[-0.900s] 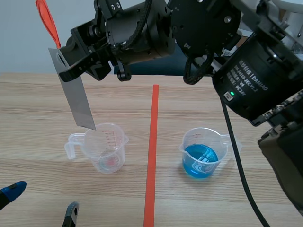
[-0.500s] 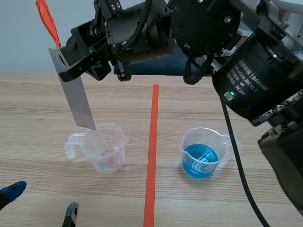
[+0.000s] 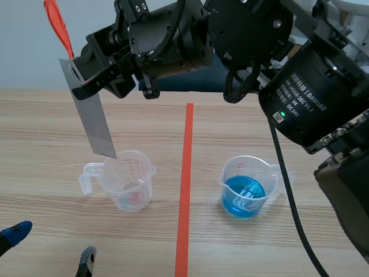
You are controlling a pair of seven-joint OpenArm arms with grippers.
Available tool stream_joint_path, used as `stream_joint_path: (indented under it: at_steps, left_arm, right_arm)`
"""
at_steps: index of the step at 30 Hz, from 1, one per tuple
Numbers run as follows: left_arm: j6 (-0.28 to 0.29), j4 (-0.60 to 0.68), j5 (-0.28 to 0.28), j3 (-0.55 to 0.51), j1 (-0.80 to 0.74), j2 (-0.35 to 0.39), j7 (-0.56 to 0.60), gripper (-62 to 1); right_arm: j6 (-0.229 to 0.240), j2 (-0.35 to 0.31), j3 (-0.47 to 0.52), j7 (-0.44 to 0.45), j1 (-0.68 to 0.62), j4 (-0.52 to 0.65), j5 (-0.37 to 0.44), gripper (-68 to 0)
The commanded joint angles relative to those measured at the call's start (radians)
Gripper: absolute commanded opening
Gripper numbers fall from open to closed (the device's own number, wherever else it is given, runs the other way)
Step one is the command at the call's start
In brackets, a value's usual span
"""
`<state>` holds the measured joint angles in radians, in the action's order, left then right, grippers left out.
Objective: Do the redox reaction experiment. put the plate into the left beaker
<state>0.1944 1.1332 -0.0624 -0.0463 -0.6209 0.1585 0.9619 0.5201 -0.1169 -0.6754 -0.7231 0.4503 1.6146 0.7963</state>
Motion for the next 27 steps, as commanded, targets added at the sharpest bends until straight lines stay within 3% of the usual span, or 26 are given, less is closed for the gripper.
stream_joint_path:
  at_steps: [1, 13, 27]
  left_arm:
    - [0.003, 0.006, 0.003, -0.001, -0.010, 0.008, 0.013, 1.4]
    - [0.003, 0.006, 0.003, -0.001, -0.010, 0.008, 0.012, 1.4]
    - [0.003, 0.006, 0.003, -0.001, -0.010, 0.008, 0.012, 1.4]
  right_arm:
    - [0.000, -0.003, 0.009, 0.015, 0.015, 0.015, 0.008, -66.9]
    - [0.001, -0.016, 0.009, 0.017, 0.014, 0.015, 0.008, -66.9]
    - [0.005, -0.074, 0.009, 0.136, -0.018, 0.014, -0.017, -66.9]
